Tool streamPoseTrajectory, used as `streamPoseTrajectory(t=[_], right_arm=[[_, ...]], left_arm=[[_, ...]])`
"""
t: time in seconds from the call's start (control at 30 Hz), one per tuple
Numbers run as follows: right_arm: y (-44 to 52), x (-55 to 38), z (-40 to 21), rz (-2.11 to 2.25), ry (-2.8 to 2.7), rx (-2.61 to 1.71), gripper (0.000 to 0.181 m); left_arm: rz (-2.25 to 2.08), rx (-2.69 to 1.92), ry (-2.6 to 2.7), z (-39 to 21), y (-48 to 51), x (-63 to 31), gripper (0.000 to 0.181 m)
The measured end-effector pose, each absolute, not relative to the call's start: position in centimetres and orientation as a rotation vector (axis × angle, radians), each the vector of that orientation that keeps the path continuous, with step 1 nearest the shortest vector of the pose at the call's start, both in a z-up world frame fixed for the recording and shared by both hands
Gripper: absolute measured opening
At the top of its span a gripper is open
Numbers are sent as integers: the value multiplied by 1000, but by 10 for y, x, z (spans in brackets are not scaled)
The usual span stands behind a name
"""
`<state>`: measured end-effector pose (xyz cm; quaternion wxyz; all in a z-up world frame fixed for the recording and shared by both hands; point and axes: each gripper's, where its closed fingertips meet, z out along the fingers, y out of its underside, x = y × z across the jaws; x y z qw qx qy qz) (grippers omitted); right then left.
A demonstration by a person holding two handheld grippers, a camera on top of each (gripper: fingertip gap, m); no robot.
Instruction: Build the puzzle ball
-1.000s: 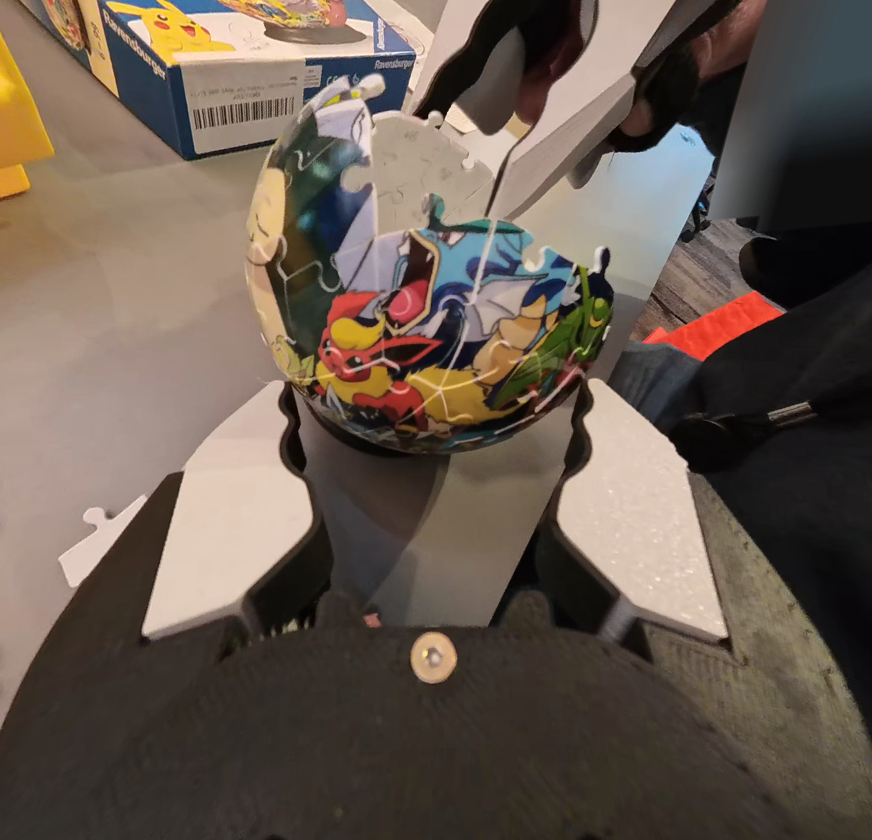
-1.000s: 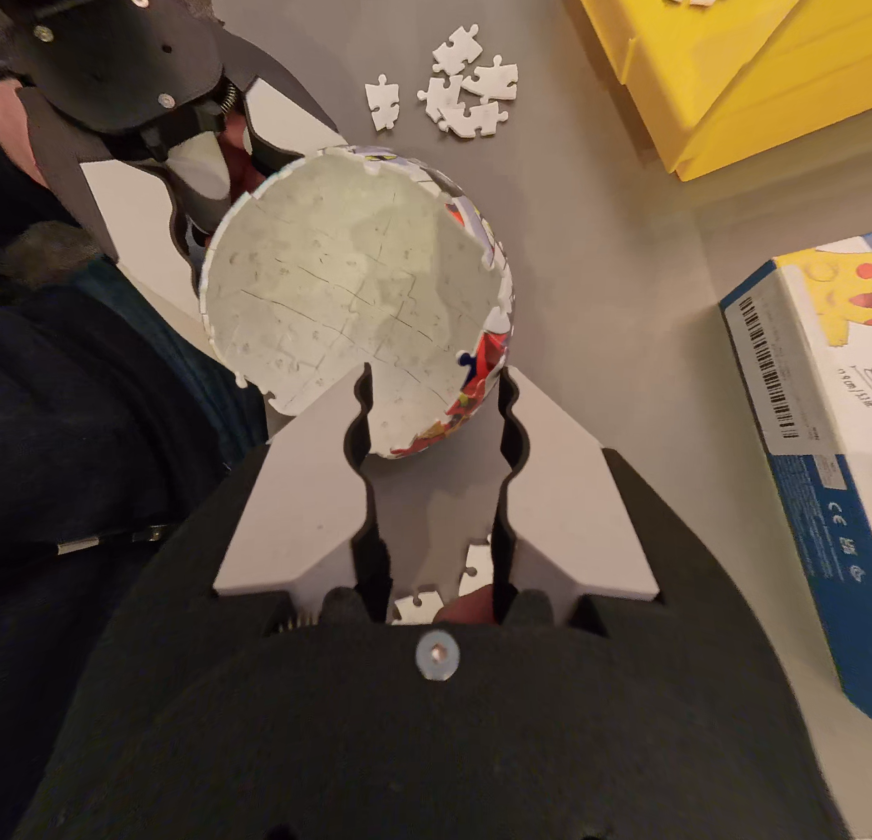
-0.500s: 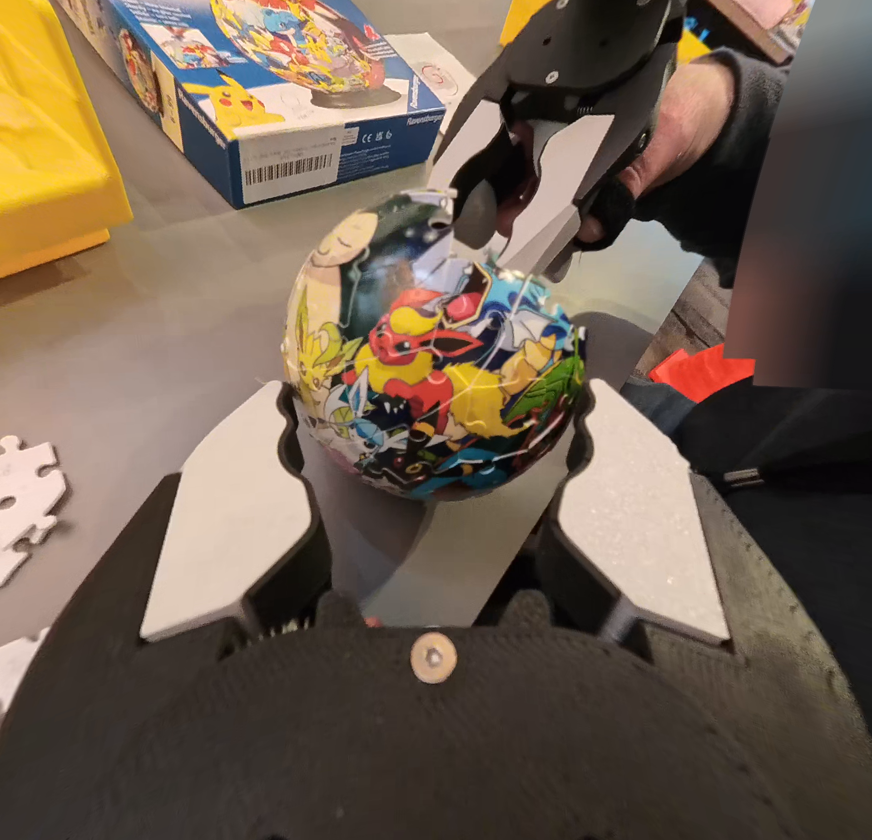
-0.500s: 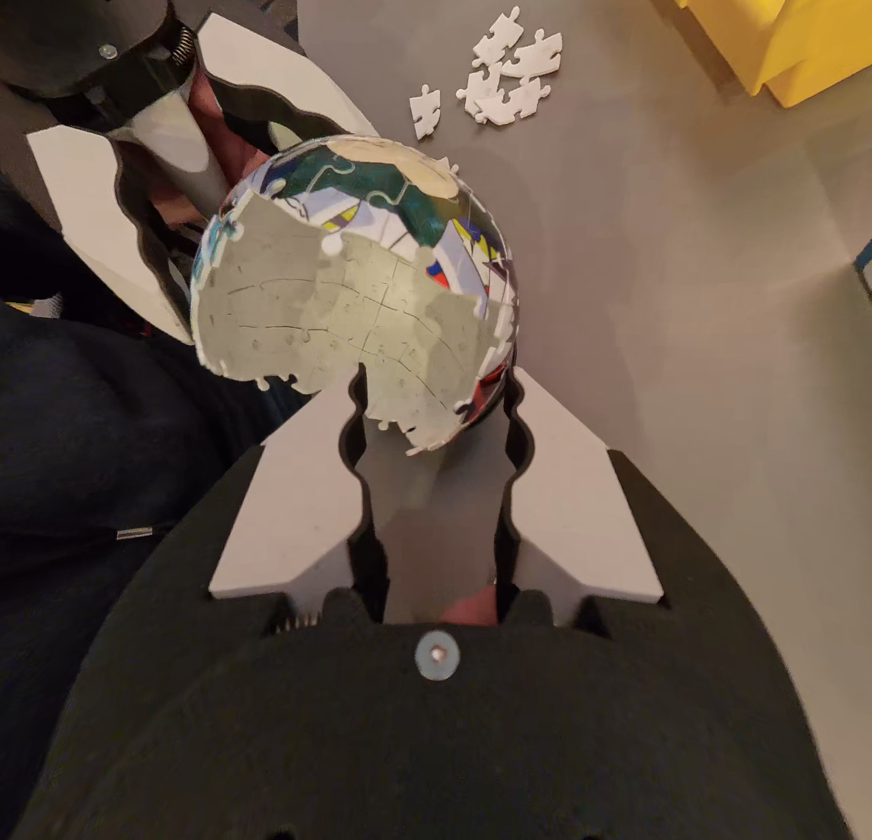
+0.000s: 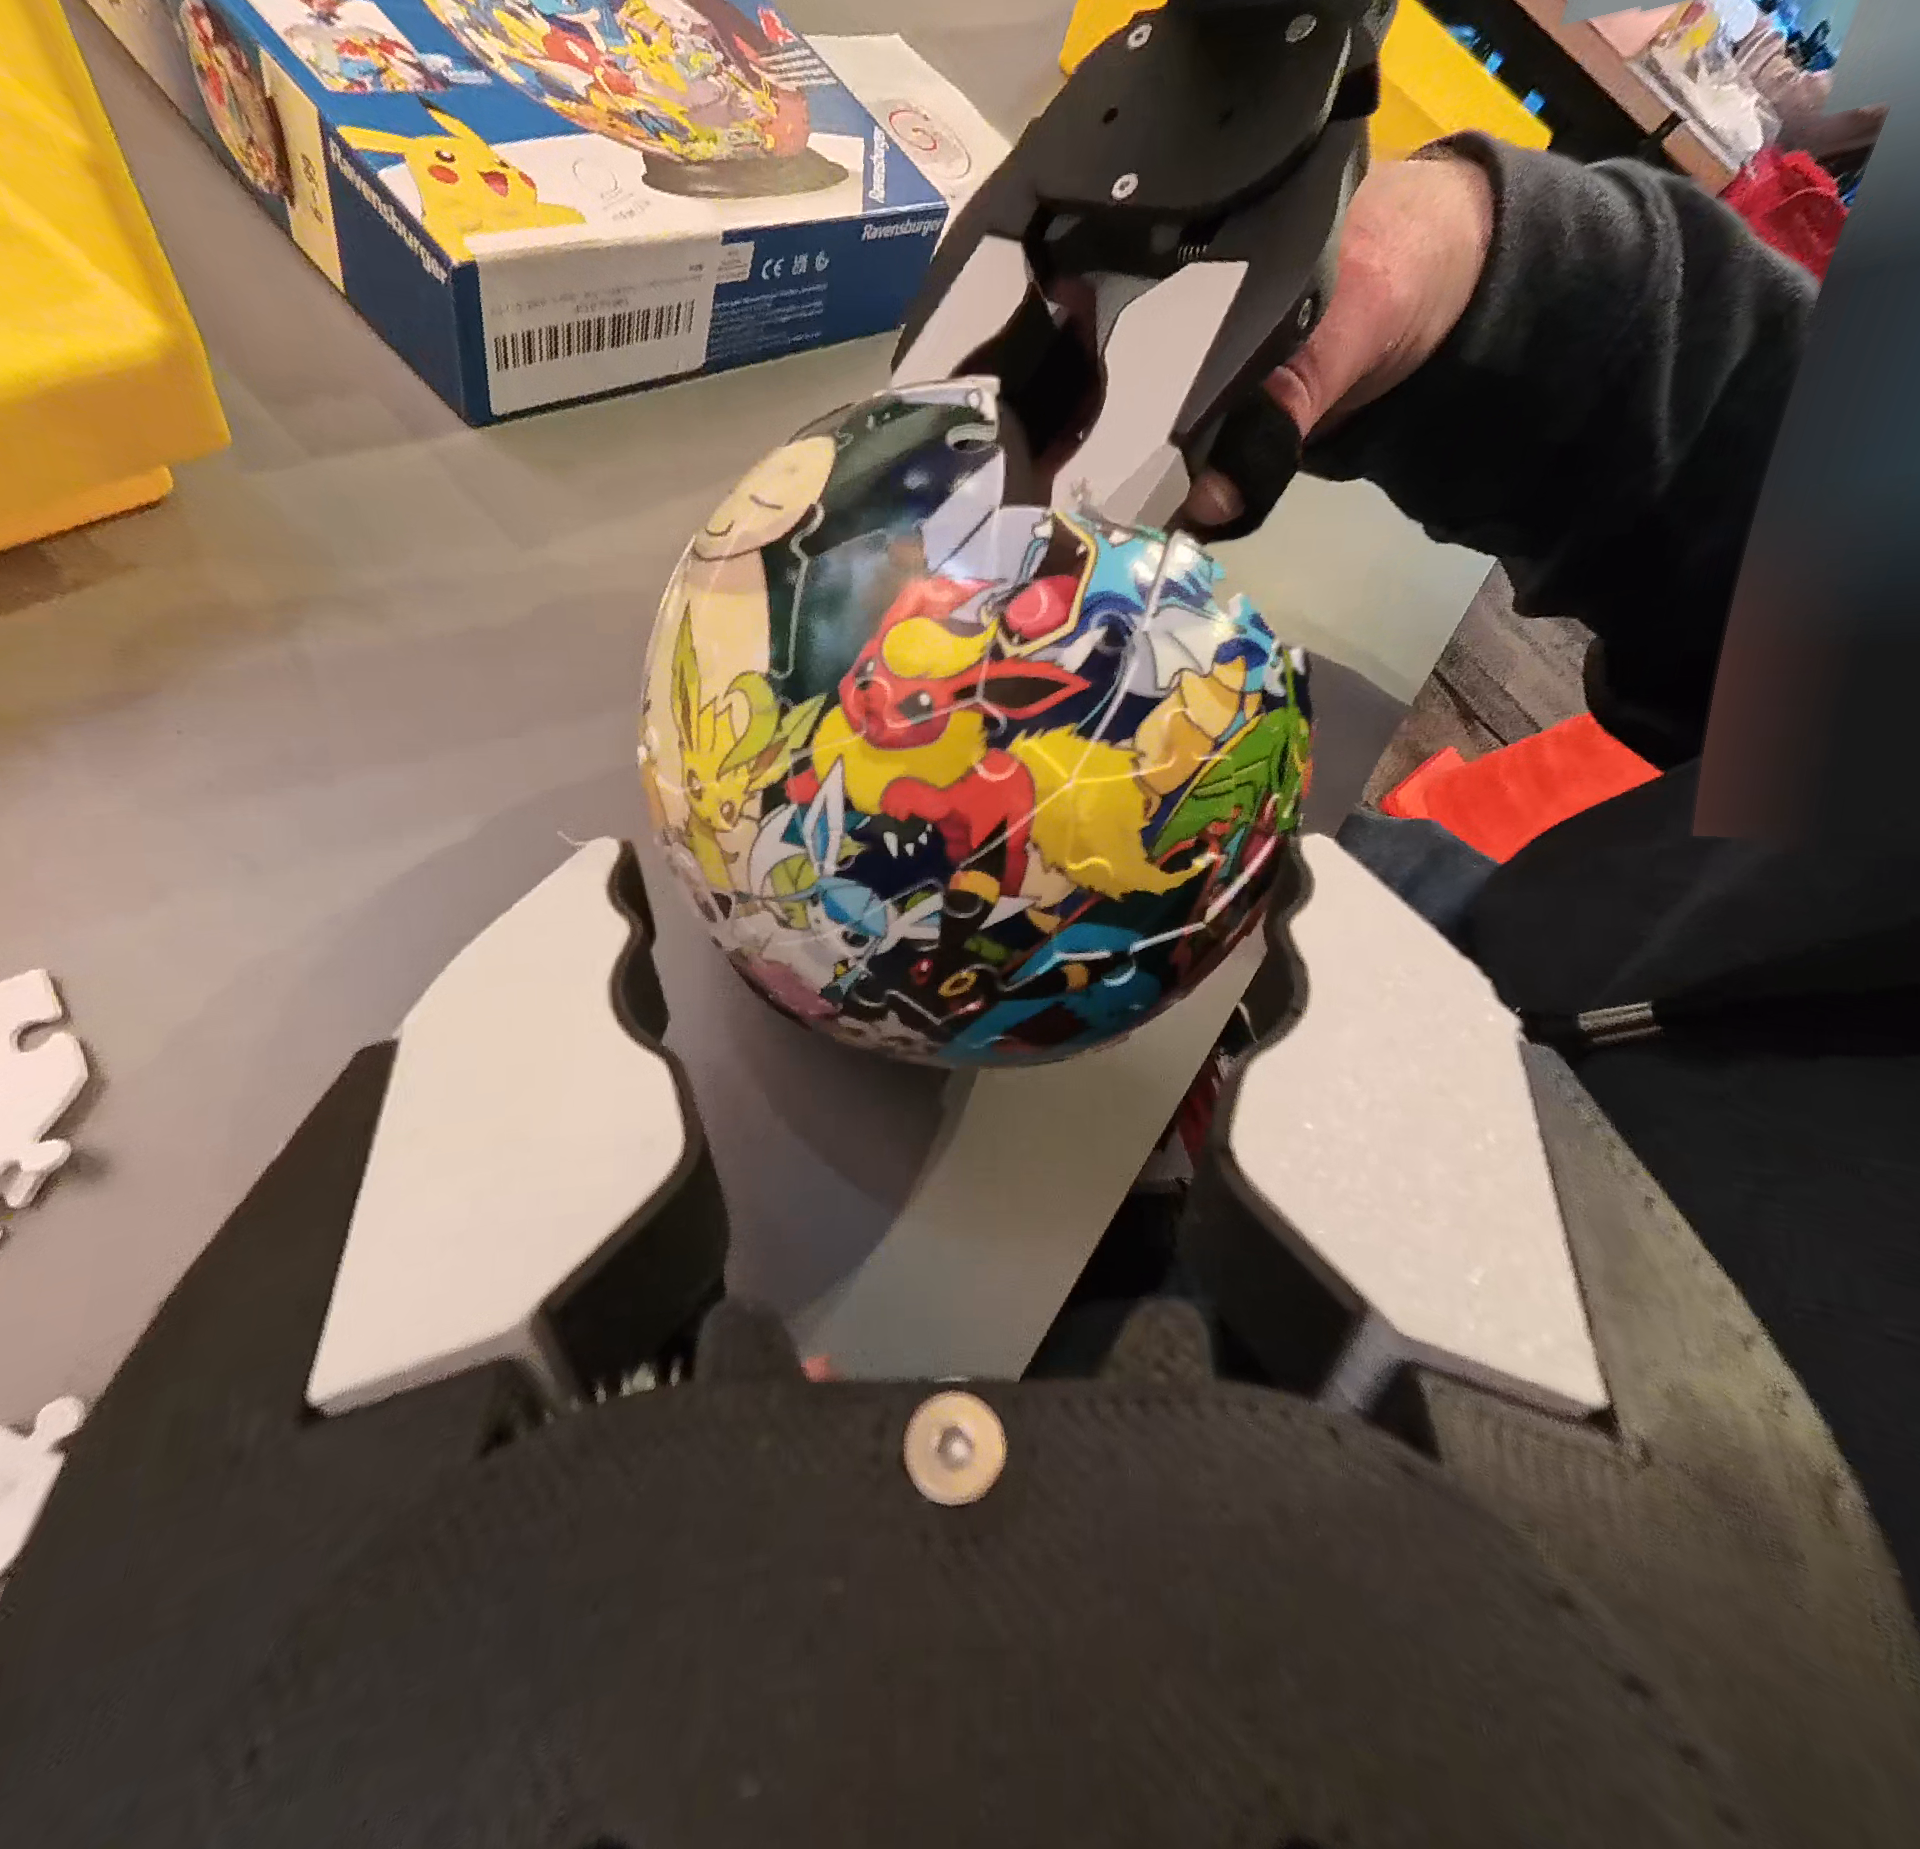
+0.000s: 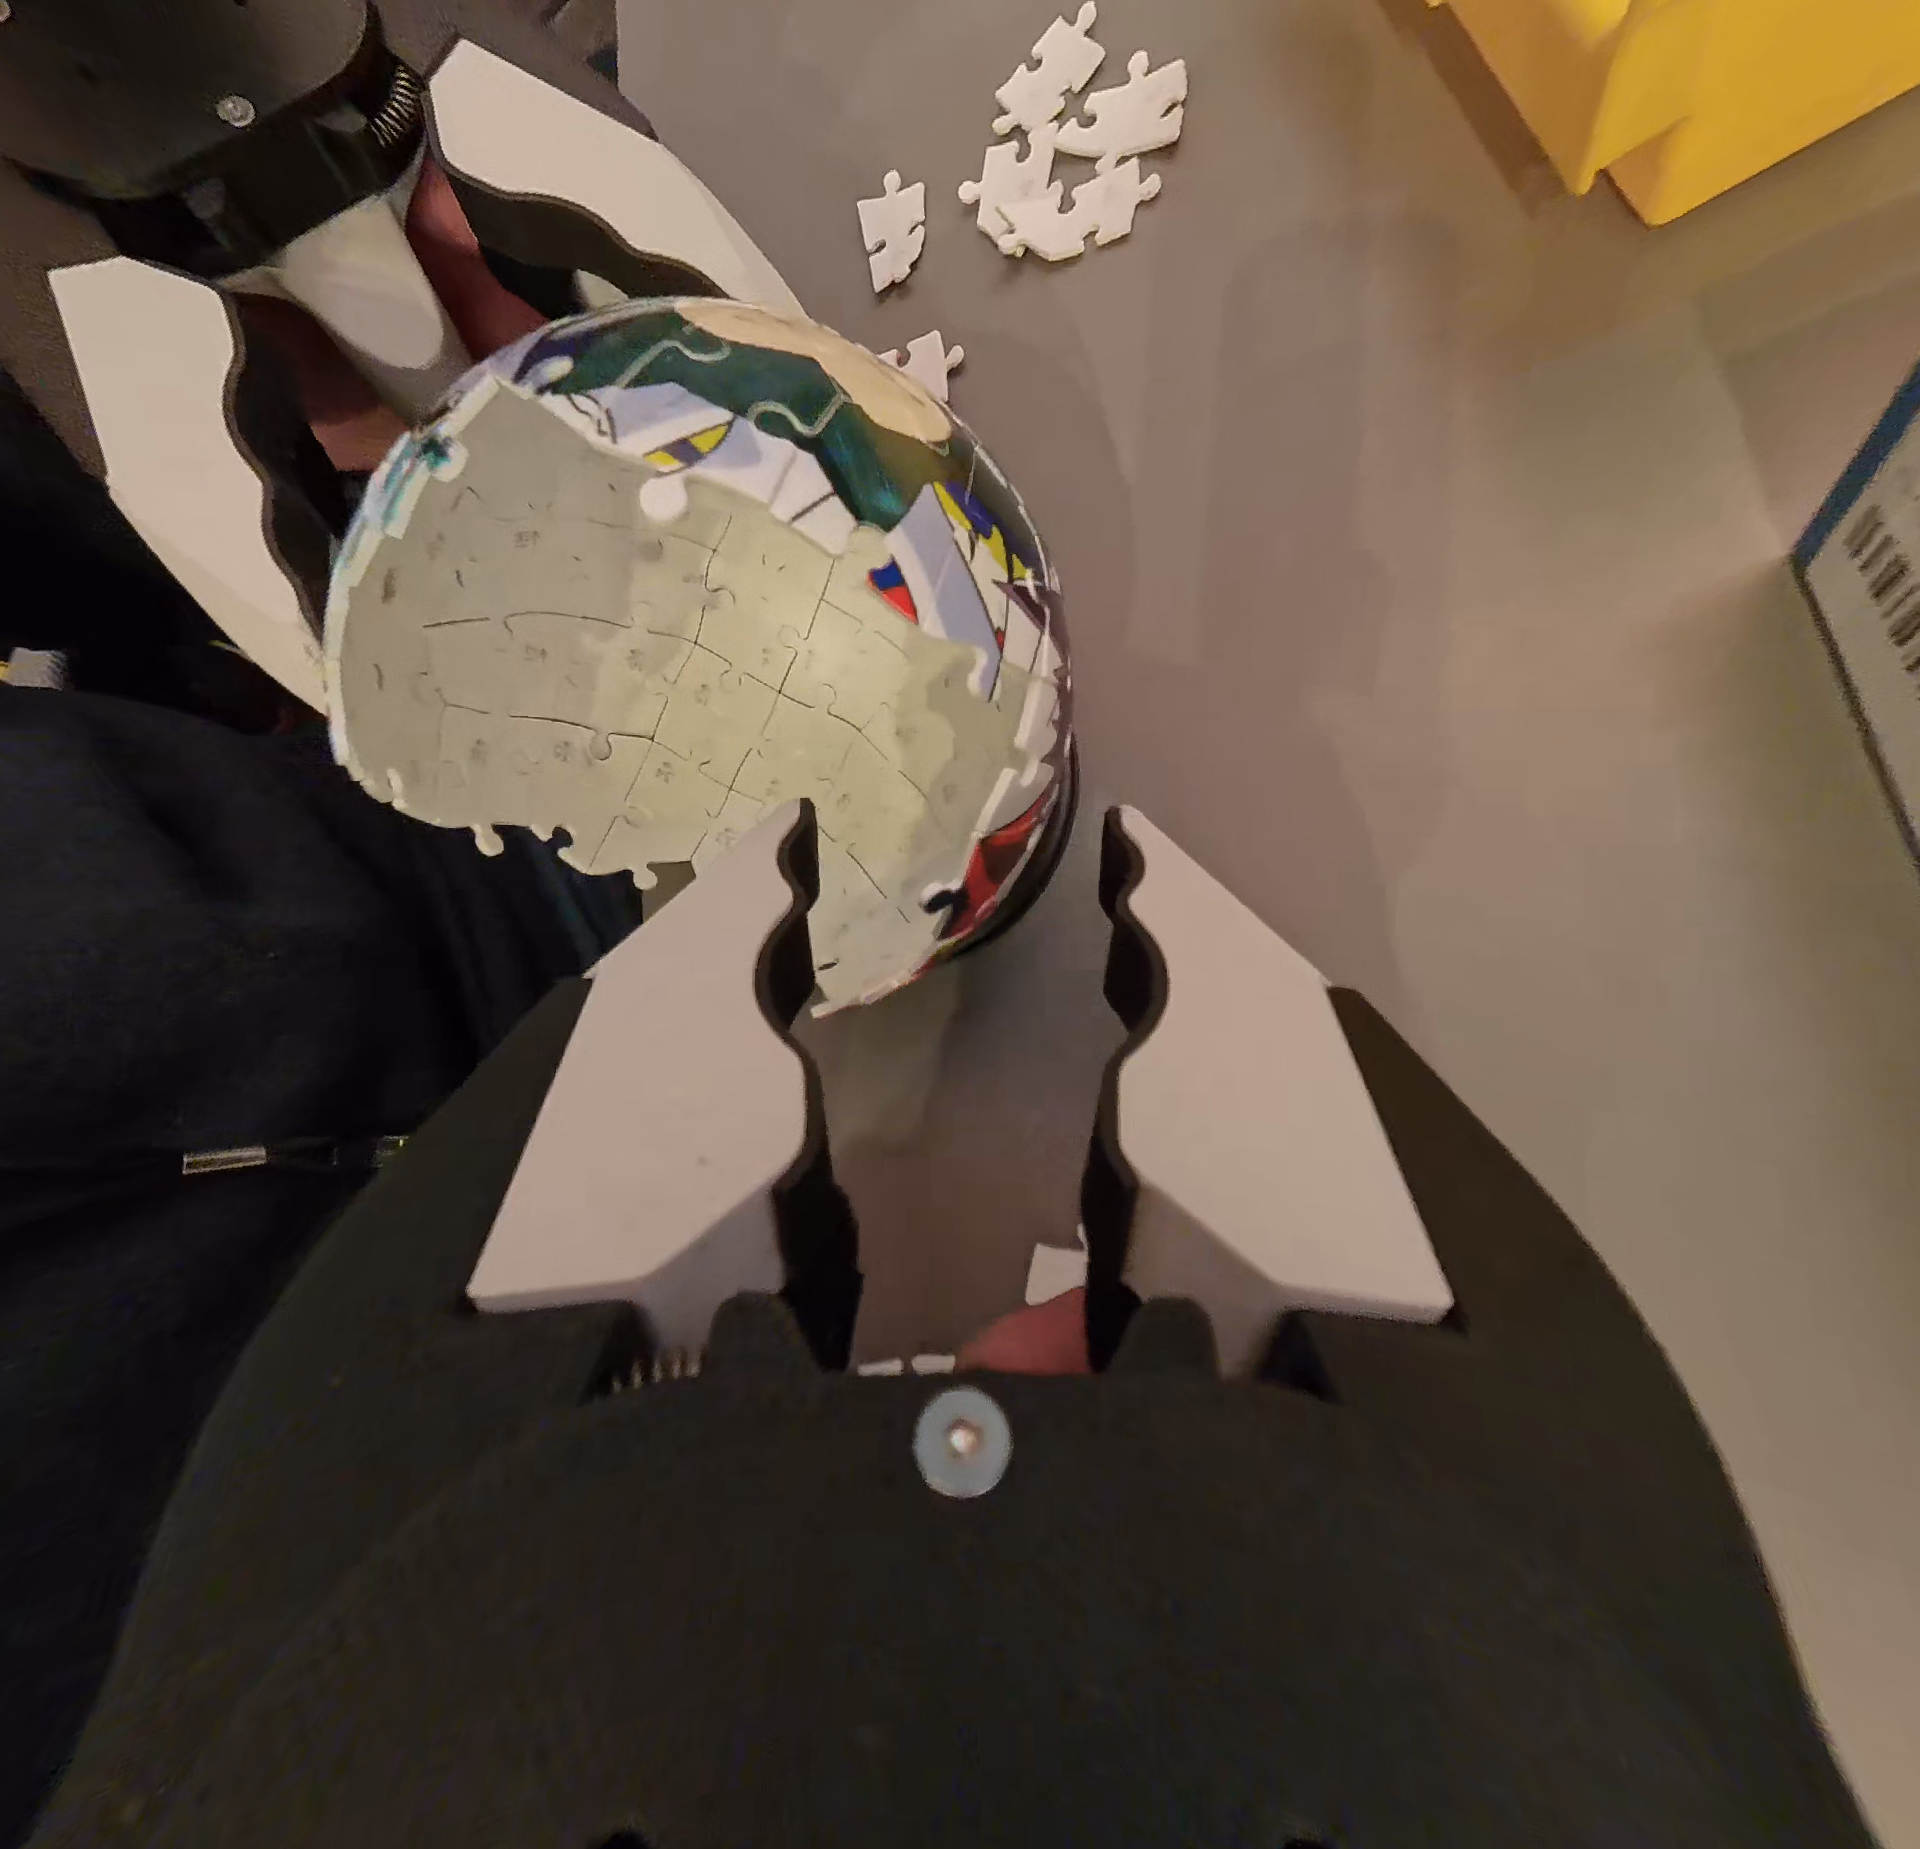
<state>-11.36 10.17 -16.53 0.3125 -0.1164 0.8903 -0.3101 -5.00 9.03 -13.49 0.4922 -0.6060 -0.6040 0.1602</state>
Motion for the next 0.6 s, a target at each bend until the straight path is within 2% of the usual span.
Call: streamPoseTrajectory(t=[0.13, 0.27, 0.6], right_arm=[[106, -126, -150, -890, 2412, -330, 50], [107, -136, -137, -955, 2471, -350, 33], [112, -131, -155, -846, 2519, -350, 16]], left_arm=[[430, -1514, -1425, -137, 85, -45, 118], [453, -1555, -1387, -146, 78, -39, 122], [498, -1699, -1306, -165, 87, -43, 117]])
